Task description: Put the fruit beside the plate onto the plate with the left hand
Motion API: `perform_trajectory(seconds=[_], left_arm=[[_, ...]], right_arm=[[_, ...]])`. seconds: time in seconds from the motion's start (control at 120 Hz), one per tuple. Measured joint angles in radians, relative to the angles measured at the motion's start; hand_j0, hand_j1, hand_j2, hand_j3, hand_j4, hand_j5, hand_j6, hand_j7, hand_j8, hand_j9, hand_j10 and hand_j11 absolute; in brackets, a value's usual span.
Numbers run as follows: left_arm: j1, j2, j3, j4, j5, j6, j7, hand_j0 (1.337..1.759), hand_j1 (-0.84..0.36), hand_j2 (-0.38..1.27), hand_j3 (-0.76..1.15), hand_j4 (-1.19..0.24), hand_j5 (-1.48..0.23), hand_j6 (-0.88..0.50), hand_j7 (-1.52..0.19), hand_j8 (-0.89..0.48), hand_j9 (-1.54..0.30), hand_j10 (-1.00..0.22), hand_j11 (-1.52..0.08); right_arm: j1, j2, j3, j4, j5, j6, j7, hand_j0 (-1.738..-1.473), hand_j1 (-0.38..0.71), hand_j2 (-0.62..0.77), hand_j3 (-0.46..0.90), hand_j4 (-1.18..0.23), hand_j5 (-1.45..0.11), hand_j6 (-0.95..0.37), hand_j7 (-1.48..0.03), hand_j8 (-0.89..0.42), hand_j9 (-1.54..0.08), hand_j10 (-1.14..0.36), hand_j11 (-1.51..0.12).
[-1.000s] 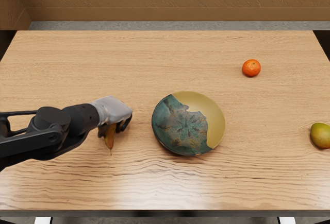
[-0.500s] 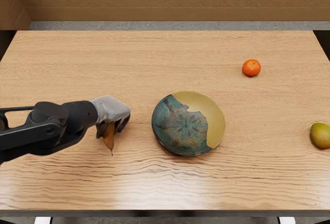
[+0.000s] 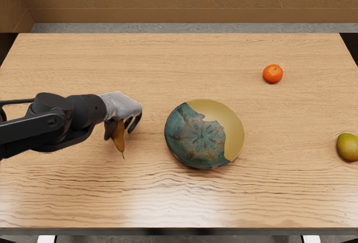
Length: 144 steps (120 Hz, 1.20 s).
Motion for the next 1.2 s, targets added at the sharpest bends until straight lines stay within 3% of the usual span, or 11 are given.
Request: perform_trajectory(seconds=[0.133, 0.242, 0.458, 0.608, 0.85, 0.942, 1.2], left_arm=[[-0.031, 0.0, 0.0, 0.005, -0.033, -0.011, 0.0, 1.654, -0.28, 0.51, 0.0, -0.79, -1.06, -0.6, -1.07, -0.49, -1.07, -0.72, -1.06], [-0.071, 0.0, 0.0, 0.013, -0.073, -0.014, 0.0, 1.654, -0.28, 0.45, 0.0, -0.79, -1.07, -0.59, -1.07, -0.49, -1.07, -0.71, -1.07], [-0.143, -0.003, 0.0, 0.032, -0.154, -0.017, 0.0, 1.653, -0.35, 0.59, 0.0, -0.8, -1.09, -0.56, -1.08, -0.46, -1.08, -0.68, -1.08], [-0.187, -0.008, 0.0, 0.04, -0.198, -0.028, 0.0, 1.653, -0.33, 0.51, 0.0, -0.8, -1.09, -0.55, -1.09, -0.46, -1.08, -0.68, -1.09], [-0.267, -0.016, 0.0, 0.057, -0.277, -0.048, 0.0, 1.653, -0.34, 0.52, 0.0, -0.8, -1.09, -0.54, -1.09, -0.45, -1.08, -0.67, -1.09], [-0.308, -0.018, 0.0, 0.065, -0.316, -0.054, 0.0, 1.653, -0.36, 0.61, 0.0, -0.81, -1.09, -0.54, -1.09, -0.46, -1.09, -0.69, -1.1], [-0.379, -0.088, 0.001, 0.099, -0.419, -0.068, 0.0, 1.653, -0.3, 0.49, 0.0, -0.81, -1.1, -0.55, -1.09, -0.47, -1.11, -0.71, -1.11]], right_arm=[[0.0, 0.0, 0.0, 0.0, 0.0, 0.0, 0.0, -1.658, -0.32, -0.01, 0.0, -0.03, -0.03, -0.03, -0.03, -0.03, -0.03, -0.03, -0.03], [0.0, 0.0, 0.0, 0.0, 0.0, 0.0, 0.0, -1.658, -0.32, -0.01, 0.0, -0.03, -0.03, -0.03, -0.03, -0.03, -0.03, -0.03, -0.03], [0.0, 0.0, 0.0, 0.0, 0.0, 0.0, 0.0, -1.658, -0.32, -0.01, 0.0, -0.03, -0.03, -0.03, -0.03, -0.03, -0.03, -0.03, -0.03], [0.001, 0.0, 0.0, 0.0, 0.0, 0.0, 0.0, -1.658, -0.32, -0.01, 0.0, -0.03, -0.03, -0.03, -0.03, -0.03, -0.03, -0.03, -0.03], [0.001, 0.0, 0.0, 0.0, 0.0, 0.0, 0.0, -1.658, -0.32, -0.01, 0.0, -0.03, -0.04, -0.03, -0.04, -0.03, -0.04, -0.03, -0.04], [0.0, 0.0, -0.001, 0.0, 0.0, 0.0, 0.0, -1.658, -0.32, -0.01, 0.0, -0.03, -0.04, -0.03, -0.04, -0.03, -0.04, -0.03, -0.04], [0.0, 0.0, -0.001, -0.001, 0.0, 0.0, 0.0, -1.658, -0.32, -0.01, 0.0, -0.03, -0.03, -0.03, -0.03, -0.03, -0.03, -0.03, -0.03]])
